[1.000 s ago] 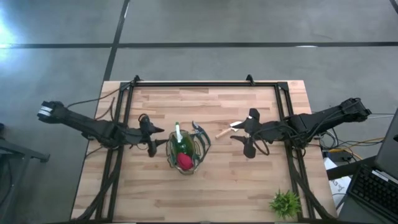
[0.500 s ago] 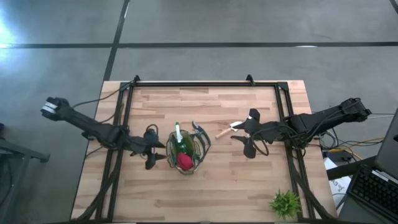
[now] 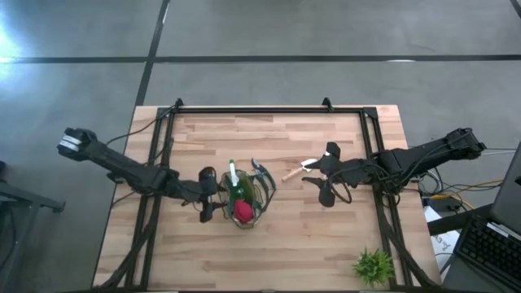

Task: Pick & Place Garden tools in Gardening bag
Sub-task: Adjust the gardening bag, then put the green shear scissors into the gardening bag

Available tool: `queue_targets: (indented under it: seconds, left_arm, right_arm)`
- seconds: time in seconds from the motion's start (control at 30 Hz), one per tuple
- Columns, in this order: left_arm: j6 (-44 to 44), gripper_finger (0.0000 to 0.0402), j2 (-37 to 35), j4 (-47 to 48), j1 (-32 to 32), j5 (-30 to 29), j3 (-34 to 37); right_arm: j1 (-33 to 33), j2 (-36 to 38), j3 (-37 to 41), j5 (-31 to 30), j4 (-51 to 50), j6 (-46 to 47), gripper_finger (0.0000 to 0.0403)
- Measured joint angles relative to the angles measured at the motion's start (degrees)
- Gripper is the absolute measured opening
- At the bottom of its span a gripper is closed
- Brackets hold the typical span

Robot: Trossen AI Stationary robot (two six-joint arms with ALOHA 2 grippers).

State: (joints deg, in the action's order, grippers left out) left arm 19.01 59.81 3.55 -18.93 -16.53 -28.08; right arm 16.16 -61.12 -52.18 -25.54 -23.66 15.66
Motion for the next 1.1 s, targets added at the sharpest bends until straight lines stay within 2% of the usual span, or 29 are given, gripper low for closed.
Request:
queue_targets:
  seconds: [0.17,0.37,0.67,0.9,1.1]
  left_arm:
    - [-6.97,0.0251,0.76,-3.84,3.05,0.06,0.0]
    - [-8.79,0.0251,0.88,-5.13,6.17,3.57,0.0]
    - [-2.9,0.0248,0.22,-2.91,5.96,6.59,0.0]
    - [-1.65,0.0245,-1.66,-0.52,5.96,6.66,0.02]
    - [-1.25,0.0245,-2.7,0.68,5.96,6.64,0.02]
  right_arm:
    - [0.02,0.0,-0.01,0.0,0.04,0.19,0.0162]
    - [0.04,0.0,-0.01,-0.02,-0.04,0.84,0.0161]
    - [0.04,0.0,0.01,0.0,-3.64,4.95,0.0171]
    - [0.04,-0.07,0.28,0.02,-5.96,6.88,0.0166]
    - [-0.28,-0.07,4.38,1.79,1.83,7.57,0.0158]
